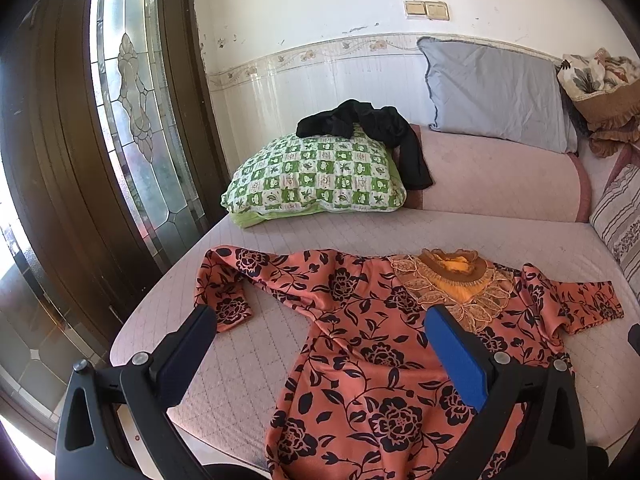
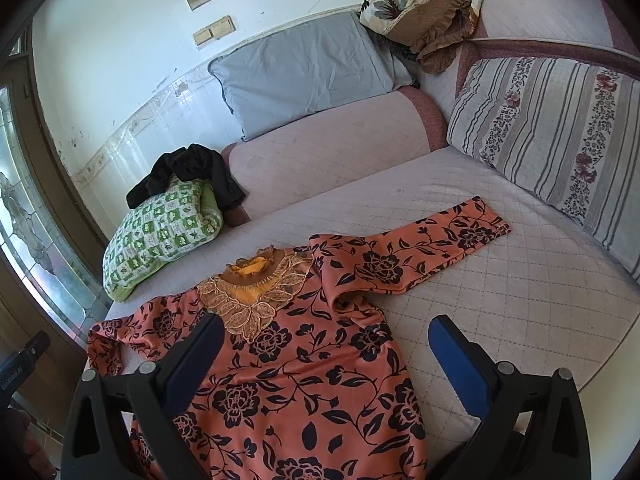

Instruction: Fold small clothes

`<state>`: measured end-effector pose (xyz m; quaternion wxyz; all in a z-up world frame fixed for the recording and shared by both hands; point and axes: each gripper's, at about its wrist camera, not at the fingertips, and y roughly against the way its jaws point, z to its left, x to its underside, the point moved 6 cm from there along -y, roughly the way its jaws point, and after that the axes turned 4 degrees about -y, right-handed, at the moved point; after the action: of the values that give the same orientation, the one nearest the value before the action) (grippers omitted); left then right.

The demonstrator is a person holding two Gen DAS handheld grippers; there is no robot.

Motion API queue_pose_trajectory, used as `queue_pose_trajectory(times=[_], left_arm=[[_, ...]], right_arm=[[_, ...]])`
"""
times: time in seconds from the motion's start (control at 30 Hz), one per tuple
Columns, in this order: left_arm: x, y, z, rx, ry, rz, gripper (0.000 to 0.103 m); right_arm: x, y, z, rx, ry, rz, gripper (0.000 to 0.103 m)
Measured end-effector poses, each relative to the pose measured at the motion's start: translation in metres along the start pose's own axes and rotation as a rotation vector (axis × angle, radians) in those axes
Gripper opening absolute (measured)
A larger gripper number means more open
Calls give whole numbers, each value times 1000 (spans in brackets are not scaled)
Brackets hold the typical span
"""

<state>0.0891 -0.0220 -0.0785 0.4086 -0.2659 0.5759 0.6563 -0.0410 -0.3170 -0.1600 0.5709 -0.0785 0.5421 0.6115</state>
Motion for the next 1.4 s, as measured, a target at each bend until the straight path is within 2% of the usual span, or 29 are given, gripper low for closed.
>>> queue_pose_trajectory(times=[0.37, 0.43, 0.53, 0.67, 0.77, 0.9, 0.97, 1.03, 1.1, 1.13, 1.2, 1.23, 1.33, 1.4], left_arm=[[-4, -38, -20, 18, -29, 17, 103], [-4, -59, -28, 75, -25, 47, 103], [6, -102, -43, 190, 5, 136, 103], [30, -160, -68, 294, 32, 233, 103], [48, -192, -83, 341, 39, 272, 103], [67, -213, -92, 384, 47, 303, 103], [67, -220, -93, 348, 22, 288, 103], [64, -223, -95, 327, -11, 269, 103], [61, -227, -93, 298, -27, 255, 103], [63, -228, -89, 255, -18, 301, 103], [63, -233, -86, 258, -21, 305, 103], [62, -235, -85, 258, -19, 307, 103], [56, -239, -77, 246, -17, 296, 103], [51, -244, -72, 226, -9, 286, 103]], right_arm=[[-6, -35, -12, 26, -25, 30, 103], [-12, -47, -21, 16, -51, 39, 103], [-22, -66, -46, -3, -137, 63, 103], [-39, -105, -115, -78, -391, 100, 101], [-49, -131, -162, -72, -539, 107, 92], [-62, -167, -196, -47, -618, 121, 80], [-68, -191, -213, -15, -686, 124, 77], [-73, -208, -224, 16, -716, 128, 65], [-75, -231, -240, 117, -757, 157, 55], [-73, -237, -246, 148, -774, 154, 52], [-79, -244, -253, 198, -755, 128, 46], [-83, -247, -254, 217, -737, 124, 34], [-91, -256, -260, 270, -691, 110, 9], [-93, -258, -263, 252, -704, 98, 8]])
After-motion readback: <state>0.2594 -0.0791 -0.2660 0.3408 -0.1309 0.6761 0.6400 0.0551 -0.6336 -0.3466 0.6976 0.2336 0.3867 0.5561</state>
